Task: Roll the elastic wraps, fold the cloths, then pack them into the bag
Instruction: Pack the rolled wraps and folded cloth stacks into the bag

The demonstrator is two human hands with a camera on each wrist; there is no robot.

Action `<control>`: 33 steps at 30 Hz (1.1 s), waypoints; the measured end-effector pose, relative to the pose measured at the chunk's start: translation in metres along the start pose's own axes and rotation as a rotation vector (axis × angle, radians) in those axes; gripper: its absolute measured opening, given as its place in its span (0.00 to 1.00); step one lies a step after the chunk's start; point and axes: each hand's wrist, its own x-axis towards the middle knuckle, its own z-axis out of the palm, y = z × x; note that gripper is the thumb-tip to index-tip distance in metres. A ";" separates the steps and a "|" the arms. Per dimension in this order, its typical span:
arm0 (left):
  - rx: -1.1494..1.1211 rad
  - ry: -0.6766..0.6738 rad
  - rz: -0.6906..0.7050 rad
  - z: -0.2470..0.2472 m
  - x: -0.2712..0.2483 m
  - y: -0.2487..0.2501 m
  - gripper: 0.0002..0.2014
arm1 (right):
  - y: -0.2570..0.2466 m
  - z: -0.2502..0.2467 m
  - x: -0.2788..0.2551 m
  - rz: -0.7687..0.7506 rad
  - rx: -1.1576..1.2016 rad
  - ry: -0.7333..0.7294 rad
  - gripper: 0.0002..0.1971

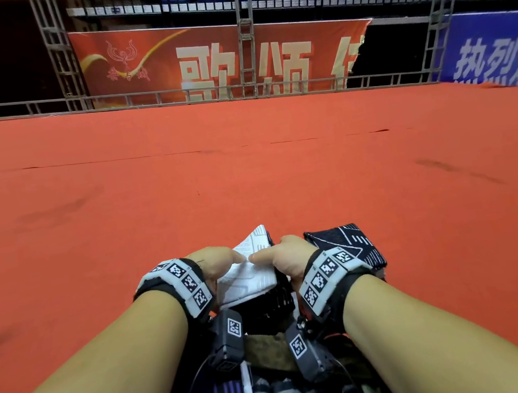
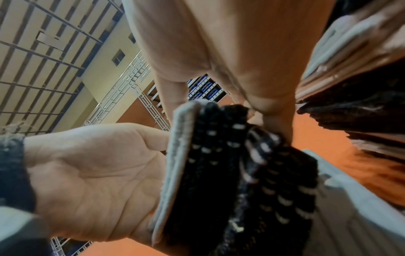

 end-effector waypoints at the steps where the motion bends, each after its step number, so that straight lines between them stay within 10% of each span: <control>1: 0.029 0.012 0.003 -0.002 -0.002 0.000 0.31 | 0.002 0.001 0.004 0.004 0.020 0.000 0.38; 15: -0.043 0.028 0.043 -0.005 -0.002 -0.002 0.27 | 0.009 0.000 0.021 0.083 0.058 -0.125 0.36; 24: -0.030 0.015 0.093 -0.008 -0.006 0.001 0.36 | -0.008 -0.002 0.002 0.035 -0.023 -0.103 0.21; 27: -0.115 0.080 0.205 -0.002 -0.039 0.006 0.21 | -0.021 -0.009 -0.014 -0.058 0.030 -0.078 0.09; 33: -0.268 0.035 0.400 0.001 -0.095 0.007 0.21 | -0.039 -0.034 -0.059 -0.186 0.218 -0.045 0.20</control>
